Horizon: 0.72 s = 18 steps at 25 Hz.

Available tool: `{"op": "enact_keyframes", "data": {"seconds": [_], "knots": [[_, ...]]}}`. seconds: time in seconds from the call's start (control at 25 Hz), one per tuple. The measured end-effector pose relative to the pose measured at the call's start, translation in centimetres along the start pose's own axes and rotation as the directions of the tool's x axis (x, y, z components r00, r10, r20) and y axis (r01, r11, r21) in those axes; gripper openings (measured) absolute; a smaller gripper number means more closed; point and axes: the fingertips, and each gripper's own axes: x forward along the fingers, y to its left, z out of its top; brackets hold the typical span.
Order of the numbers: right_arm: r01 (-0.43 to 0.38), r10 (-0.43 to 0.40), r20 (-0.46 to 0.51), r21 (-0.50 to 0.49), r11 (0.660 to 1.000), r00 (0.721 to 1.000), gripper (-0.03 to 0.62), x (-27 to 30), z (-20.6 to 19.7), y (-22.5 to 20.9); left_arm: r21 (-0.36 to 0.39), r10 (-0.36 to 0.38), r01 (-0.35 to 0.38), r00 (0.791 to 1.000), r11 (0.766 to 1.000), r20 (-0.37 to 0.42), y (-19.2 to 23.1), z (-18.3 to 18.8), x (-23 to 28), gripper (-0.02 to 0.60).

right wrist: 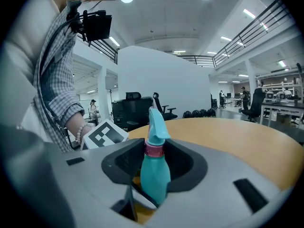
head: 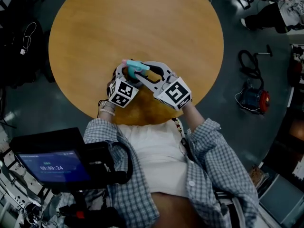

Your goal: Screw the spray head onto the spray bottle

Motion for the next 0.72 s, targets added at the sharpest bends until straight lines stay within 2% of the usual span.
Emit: {"op": "enact_keyframes", "data": {"seconds": [0.28,0.36,0.44,0.72], "knots": [[-0.027,0.027,-0.006,0.011,1.000,1.000,0.131,-0.2,-0.1,0.1,-0.010,-0.014,0.014,1.000,1.000,0.005,-0.2,-0.2,-0.5,0.417],[-0.037,0.037,-0.016,0.022,0.999,0.999,0.208,-0.1,-0.3,0.2,-0.012,-0.008,0.008,1.000,1.000,0.007,0.0,-0.4,-0.8,0.417],[-0.040,0.041,-0.028,0.045,0.998,0.999,0.252,0.0,-0.8,0.1,-0.019,0.003,-0.003,1.000,1.000,0.015,0.2,-0.4,-1.1,0.417],[-0.012,0.019,-0.066,0.107,0.994,0.998,0.252,-1.0,-2.8,-1.3,-0.043,0.009,-0.009,1.000,0.999,0.005,0.1,-1.6,-2.2,0.416]]}}
